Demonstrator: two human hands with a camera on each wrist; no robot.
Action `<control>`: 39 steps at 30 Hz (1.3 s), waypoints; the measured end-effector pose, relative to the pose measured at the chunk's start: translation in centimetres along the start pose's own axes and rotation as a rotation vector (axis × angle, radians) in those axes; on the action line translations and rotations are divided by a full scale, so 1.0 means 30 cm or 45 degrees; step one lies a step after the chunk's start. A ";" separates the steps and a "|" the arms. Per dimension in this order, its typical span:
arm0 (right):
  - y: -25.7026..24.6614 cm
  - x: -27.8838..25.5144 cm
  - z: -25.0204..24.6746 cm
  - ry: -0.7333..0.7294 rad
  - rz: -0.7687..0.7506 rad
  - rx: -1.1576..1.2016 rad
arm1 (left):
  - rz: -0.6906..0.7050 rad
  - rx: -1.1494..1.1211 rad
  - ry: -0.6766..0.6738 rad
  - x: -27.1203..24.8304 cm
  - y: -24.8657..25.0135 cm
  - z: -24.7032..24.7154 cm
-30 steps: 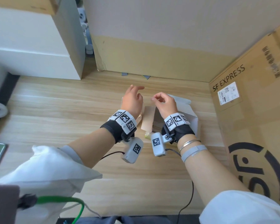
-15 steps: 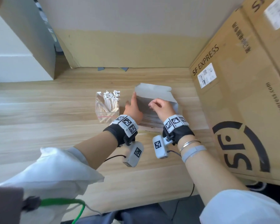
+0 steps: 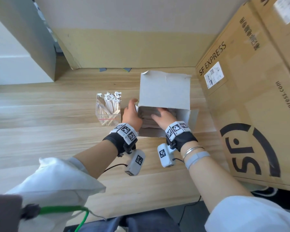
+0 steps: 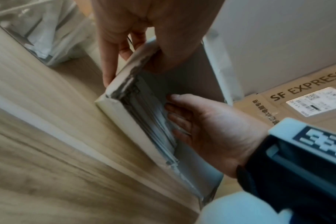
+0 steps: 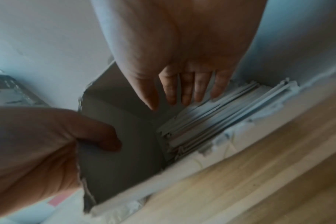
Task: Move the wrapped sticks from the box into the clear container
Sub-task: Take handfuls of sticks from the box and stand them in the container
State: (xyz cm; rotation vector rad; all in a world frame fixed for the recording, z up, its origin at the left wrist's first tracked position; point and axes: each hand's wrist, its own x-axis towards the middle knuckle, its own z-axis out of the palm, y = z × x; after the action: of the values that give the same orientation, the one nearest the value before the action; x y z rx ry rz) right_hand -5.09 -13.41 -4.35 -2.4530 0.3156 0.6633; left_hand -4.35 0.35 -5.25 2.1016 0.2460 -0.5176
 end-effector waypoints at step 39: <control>0.002 0.002 0.091 -0.314 0.014 -0.540 | 0.014 0.011 0.039 -0.048 -0.024 0.026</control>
State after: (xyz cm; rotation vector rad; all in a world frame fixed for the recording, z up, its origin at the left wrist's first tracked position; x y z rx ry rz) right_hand -6.11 -11.86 -6.35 -2.7208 0.0962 1.1225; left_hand -6.11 0.13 -5.51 2.1198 0.2505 -0.4809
